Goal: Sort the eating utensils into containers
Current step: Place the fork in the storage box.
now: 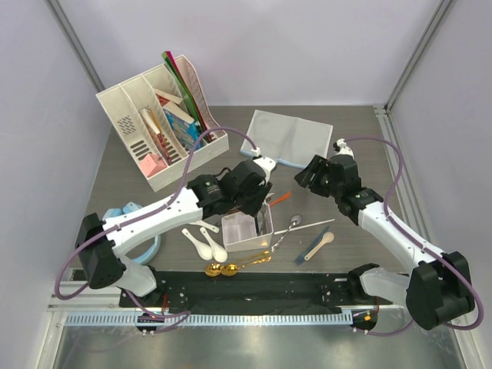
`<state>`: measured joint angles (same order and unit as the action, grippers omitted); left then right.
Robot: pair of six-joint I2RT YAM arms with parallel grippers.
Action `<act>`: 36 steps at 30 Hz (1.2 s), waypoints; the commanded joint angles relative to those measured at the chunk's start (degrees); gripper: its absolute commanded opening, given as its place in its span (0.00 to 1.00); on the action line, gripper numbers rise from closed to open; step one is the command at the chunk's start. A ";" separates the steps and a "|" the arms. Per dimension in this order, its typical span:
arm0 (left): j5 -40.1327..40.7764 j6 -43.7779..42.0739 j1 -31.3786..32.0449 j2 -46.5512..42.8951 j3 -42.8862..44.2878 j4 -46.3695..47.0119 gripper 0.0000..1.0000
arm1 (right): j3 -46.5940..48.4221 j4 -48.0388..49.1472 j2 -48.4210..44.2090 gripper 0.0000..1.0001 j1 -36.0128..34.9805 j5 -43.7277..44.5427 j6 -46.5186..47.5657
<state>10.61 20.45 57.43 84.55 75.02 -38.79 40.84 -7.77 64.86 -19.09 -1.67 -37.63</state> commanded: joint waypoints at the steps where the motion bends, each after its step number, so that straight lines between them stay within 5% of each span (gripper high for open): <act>1: 3.18 -0.76 0.05 -4.39 -1.10 5.12 0.44 | -0.06 2.58 -1.75 0.62 0.72 -1.23 -0.08; 10: 16.17 -1.46 0.05 -20.56 -6.29 11.54 0.50 | 0.20 2.94 -1.75 0.62 1.43 -2.20 0.54; 16: 29.46 2.57 -0.82 -21.80 -7.61 -0.75 0.54 | 2.31 -2.33 -2.81 0.63 1.60 0.87 2.47; 25: 25.61 15.58 -6.97 -26.98 -18.94 -0.25 0.58 | 1.00 -9.02 -5.01 0.63 1.78 4.67 4.41; 36: 25.43 16.73 -7.86 -23.91 -17.54 -2.35 0.57 | -1.19 -12.97 2.90 0.62 1.78 -1.14 0.71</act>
<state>35.40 35.31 49.69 60.64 55.88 -41.45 40.80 -18.94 66.87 -17.50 -0.64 -35.55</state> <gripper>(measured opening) 0.572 0.630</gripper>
